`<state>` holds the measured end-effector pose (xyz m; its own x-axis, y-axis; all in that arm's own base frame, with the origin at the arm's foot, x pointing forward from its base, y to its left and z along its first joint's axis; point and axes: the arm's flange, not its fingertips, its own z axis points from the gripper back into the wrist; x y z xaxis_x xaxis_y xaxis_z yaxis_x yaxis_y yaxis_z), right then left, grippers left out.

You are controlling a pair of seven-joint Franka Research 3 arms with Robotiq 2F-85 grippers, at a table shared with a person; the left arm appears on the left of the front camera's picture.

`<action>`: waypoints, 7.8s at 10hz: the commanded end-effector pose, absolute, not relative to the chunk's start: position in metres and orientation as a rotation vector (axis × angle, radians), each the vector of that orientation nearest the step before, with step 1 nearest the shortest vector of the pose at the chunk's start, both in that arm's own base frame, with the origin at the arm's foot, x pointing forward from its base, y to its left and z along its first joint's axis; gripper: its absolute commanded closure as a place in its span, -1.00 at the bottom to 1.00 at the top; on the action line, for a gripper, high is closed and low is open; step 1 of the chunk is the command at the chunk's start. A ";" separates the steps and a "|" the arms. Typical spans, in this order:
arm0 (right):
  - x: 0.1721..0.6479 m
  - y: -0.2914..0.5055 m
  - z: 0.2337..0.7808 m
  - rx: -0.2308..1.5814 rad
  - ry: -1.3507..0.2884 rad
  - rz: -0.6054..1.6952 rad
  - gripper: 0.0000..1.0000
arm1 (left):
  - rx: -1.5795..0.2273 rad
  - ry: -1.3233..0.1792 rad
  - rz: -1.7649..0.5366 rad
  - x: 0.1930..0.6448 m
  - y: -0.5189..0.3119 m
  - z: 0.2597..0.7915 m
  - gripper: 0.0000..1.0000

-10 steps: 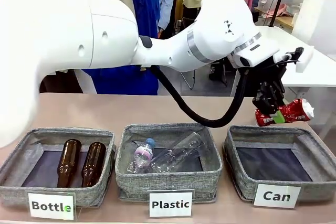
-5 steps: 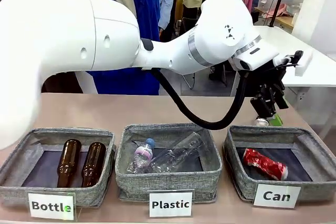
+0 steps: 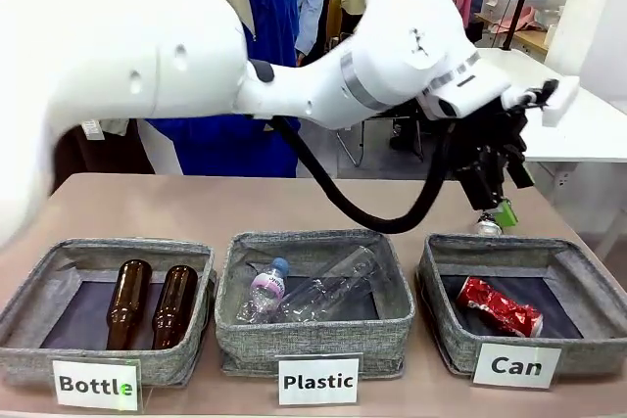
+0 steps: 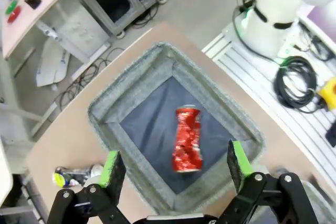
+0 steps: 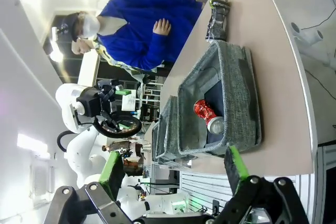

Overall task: Sort the can waste into the basket.
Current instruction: Pick up the can waste from the table and place it in the right Fabric basket.

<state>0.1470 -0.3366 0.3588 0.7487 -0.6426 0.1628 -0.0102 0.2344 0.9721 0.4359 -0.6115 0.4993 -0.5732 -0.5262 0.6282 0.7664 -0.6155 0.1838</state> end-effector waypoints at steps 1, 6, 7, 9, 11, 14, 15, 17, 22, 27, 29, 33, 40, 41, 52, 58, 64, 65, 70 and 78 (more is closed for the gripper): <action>0.147 -0.337 0.359 1.275 -0.619 -0.474 -1.00 | -0.716 -0.499 -2.175 0.428 -0.538 0.516 -1.00; 0.249 -0.173 0.424 1.149 -0.448 -0.195 -1.00 | -0.872 -0.571 -1.723 0.433 -0.309 0.563 -1.00; 0.268 -0.126 0.428 1.137 -0.391 -0.132 -1.00 | -0.903 -0.632 -1.556 0.434 -0.250 0.570 -1.00; 0.288 -0.058 0.432 1.166 -0.296 -0.035 -1.00 | -1.042 -0.712 -1.266 0.439 -0.147 0.571 -1.00; 0.295 -0.009 0.437 1.224 -0.182 0.061 -1.00 | -1.301 -0.732 -1.014 0.434 -0.040 0.535 -1.00; 0.307 0.018 0.434 1.379 -0.130 0.017 -1.00 | -1.567 -0.847 -0.734 0.421 0.041 0.441 -1.00; 0.327 -0.001 0.452 1.244 -0.162 0.113 -1.00 | -1.640 -0.867 -0.681 0.421 0.056 0.413 -1.00; 0.327 -0.001 0.452 1.244 -0.162 0.113 -1.00 | -1.558 -0.810 -0.720 0.407 0.059 0.426 -1.00; 0.327 -0.001 0.452 1.244 -0.162 0.113 -1.00 | -1.558 -0.810 -0.720 0.407 0.059 0.426 -1.00; 0.327 -0.001 0.452 1.244 -0.162 0.113 -1.00 | -1.558 -0.810 -0.720 0.407 0.059 0.426 -1.00; 0.327 -0.001 0.452 1.244 -0.162 0.113 -1.00 | -1.558 -0.810 -0.720 0.407 0.059 0.426 -1.00; 0.327 -0.001 0.452 1.244 -0.162 0.113 -1.00 | -1.558 -0.810 -0.720 0.407 0.059 0.426 -1.00; 0.344 0.007 0.467 0.131 -0.378 -0.050 -1.00 | -1.558 -0.810 -0.720 0.407 0.059 0.426 -1.00; 0.352 0.002 0.465 -0.022 -0.425 -0.090 -1.00 | -1.558 -0.810 -0.720 0.407 0.059 0.426 -1.00; 0.510 -0.021 0.467 0.125 -0.185 -0.294 -1.00 | -1.558 -0.810 -0.720 0.407 0.059 0.426 -1.00; 0.587 -0.016 0.355 0.050 -0.035 -0.465 -1.00 | -1.558 -0.810 -0.720 0.407 0.059 0.426 -1.00; 0.601 -0.011 0.307 -0.077 -0.123 -0.543 -1.00 | -1.558 -0.810 -0.720 0.407 0.059 0.426 -1.00; 0.603 -0.013 0.302 -0.077 -0.124 -0.534 -1.00 | -1.558 -0.810 -0.720 0.407 0.059 0.426 -1.00; 0.605 -0.016 0.298 -0.076 -0.146 -0.538 -1.00 | -1.558 -0.810 -0.720 0.407 0.059 0.426 -1.00; 0.606 -0.011 0.303 -0.059 -0.130 -0.502 1.00 | -1.558 -0.810 -0.720 0.407 0.059 0.426 -1.00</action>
<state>0.6004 -0.0129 0.2978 0.8683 -0.4795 0.1271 0.4839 0.8751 -0.0043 0.4096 0.0590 0.4235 0.5640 0.1180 0.8173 0.8258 -0.0831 -0.5578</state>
